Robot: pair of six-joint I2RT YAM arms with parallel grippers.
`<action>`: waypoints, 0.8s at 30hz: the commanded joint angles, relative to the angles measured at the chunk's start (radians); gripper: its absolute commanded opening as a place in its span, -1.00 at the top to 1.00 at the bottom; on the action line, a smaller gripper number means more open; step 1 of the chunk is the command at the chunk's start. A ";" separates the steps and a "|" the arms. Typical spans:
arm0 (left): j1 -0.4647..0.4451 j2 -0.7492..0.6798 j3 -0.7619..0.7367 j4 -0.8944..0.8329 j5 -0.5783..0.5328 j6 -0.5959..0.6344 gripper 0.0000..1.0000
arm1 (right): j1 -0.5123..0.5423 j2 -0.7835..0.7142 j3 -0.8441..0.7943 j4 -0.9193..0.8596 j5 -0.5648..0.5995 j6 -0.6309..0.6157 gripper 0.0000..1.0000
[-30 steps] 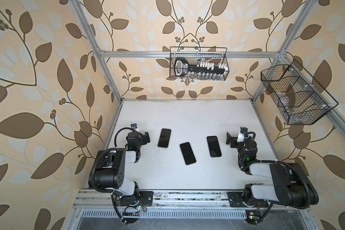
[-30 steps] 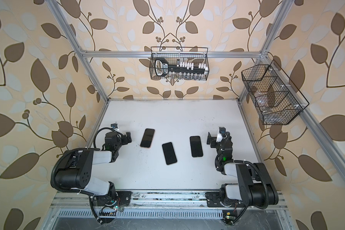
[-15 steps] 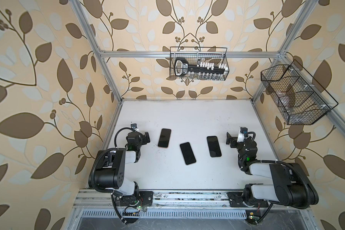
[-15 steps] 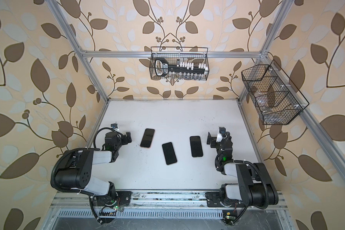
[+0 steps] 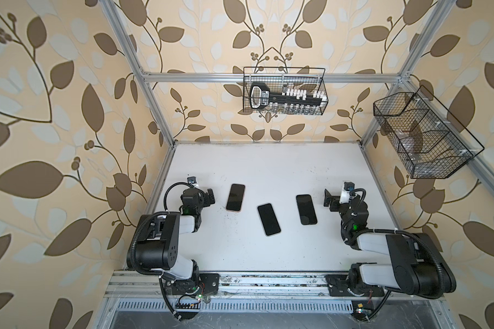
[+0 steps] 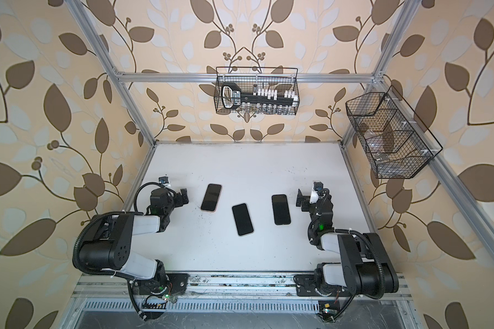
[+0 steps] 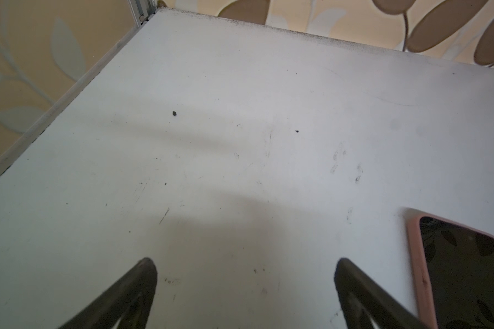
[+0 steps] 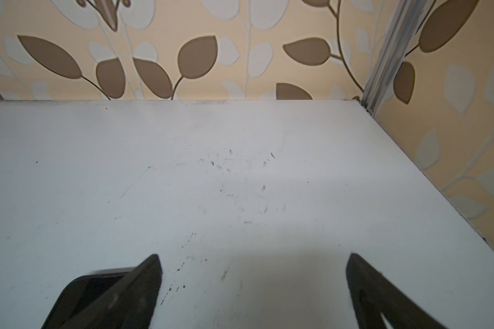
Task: Take the phone out of the phone case
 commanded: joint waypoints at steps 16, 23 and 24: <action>0.002 -0.048 0.015 -0.008 -0.006 0.023 -0.97 | -0.007 -0.004 -0.006 0.032 -0.008 -0.002 -1.00; -0.030 -0.253 0.082 -0.285 -0.142 -0.026 -0.97 | -0.023 -0.115 0.037 -0.139 0.023 0.030 -1.00; -0.033 -0.292 0.104 -0.349 -0.154 -0.051 -0.97 | -0.029 -0.155 0.070 -0.235 0.014 0.047 -1.00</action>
